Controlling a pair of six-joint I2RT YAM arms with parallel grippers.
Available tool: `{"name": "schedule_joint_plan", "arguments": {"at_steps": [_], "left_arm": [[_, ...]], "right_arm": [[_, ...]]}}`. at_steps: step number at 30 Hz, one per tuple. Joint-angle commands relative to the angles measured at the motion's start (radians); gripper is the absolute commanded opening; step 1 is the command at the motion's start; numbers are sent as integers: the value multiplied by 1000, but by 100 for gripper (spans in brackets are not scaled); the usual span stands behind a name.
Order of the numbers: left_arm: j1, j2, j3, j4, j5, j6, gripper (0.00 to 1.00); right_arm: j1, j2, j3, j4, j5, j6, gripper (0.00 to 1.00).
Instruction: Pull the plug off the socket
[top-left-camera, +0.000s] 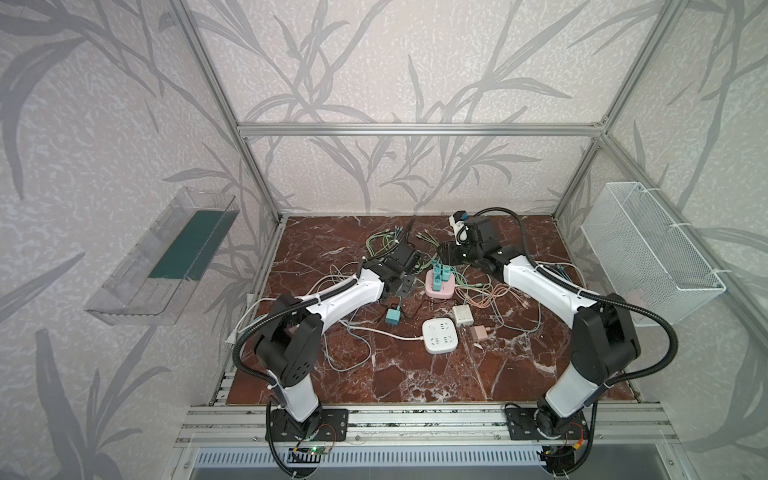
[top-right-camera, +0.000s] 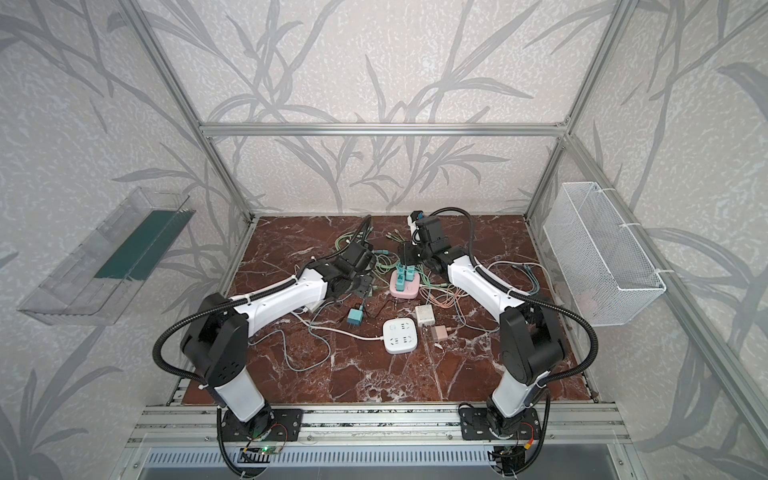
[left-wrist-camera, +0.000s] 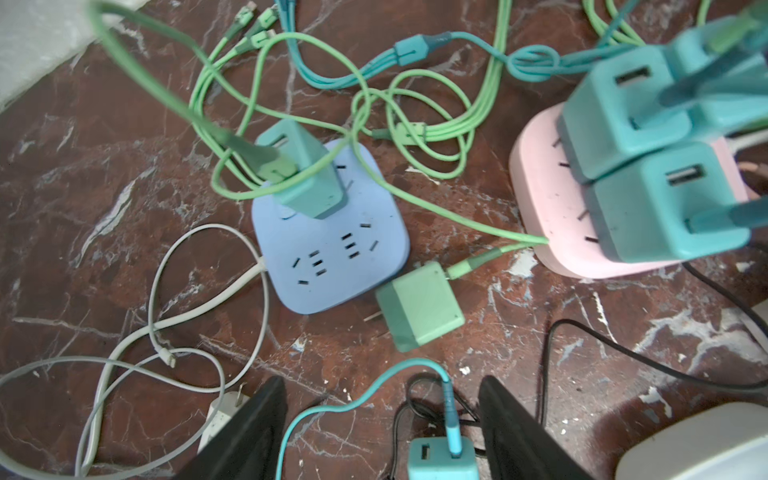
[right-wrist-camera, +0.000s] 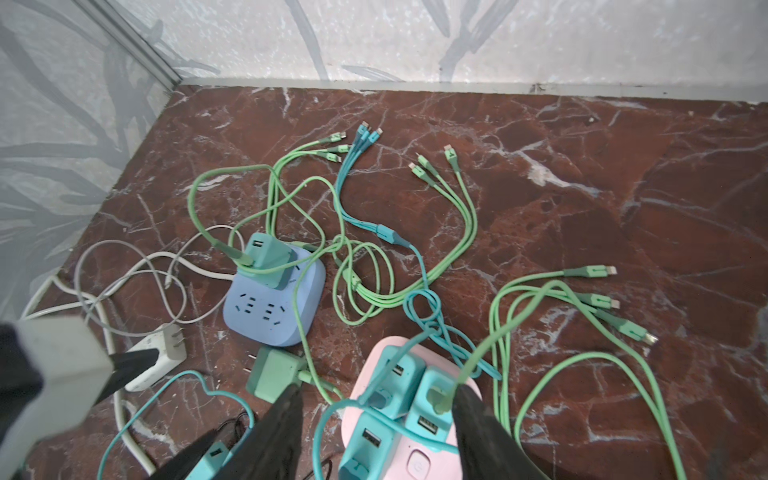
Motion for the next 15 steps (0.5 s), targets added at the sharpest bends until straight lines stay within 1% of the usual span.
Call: {"name": "schedule_joint_plan", "arguments": {"at_steps": [1, 5, 6, 11, 13, 15], "left_arm": [[52, -41, -40, 37, 66, -57, 74], [116, -73, -92, 82, 123, -94, 75], [128, -79, -105, 96, 135, -101, 76], [188, -89, -133, 133, 182, -114, 77], [211, -89, -141, 154, 212, -113, 77], [239, -86, -145, 169, 250, -112, 77]], "right_arm": [[26, -27, -6, 56, -59, -58, 60], [82, 6, 39, 32, -49, -114, 62], [97, 40, 54, 24, -45, -127, 62], [166, 118, 128, -11, -17, -199, 66], [187, 152, 158, -25, -17, -250, 68], [206, 189, 195, -44, -31, -334, 72]]}}
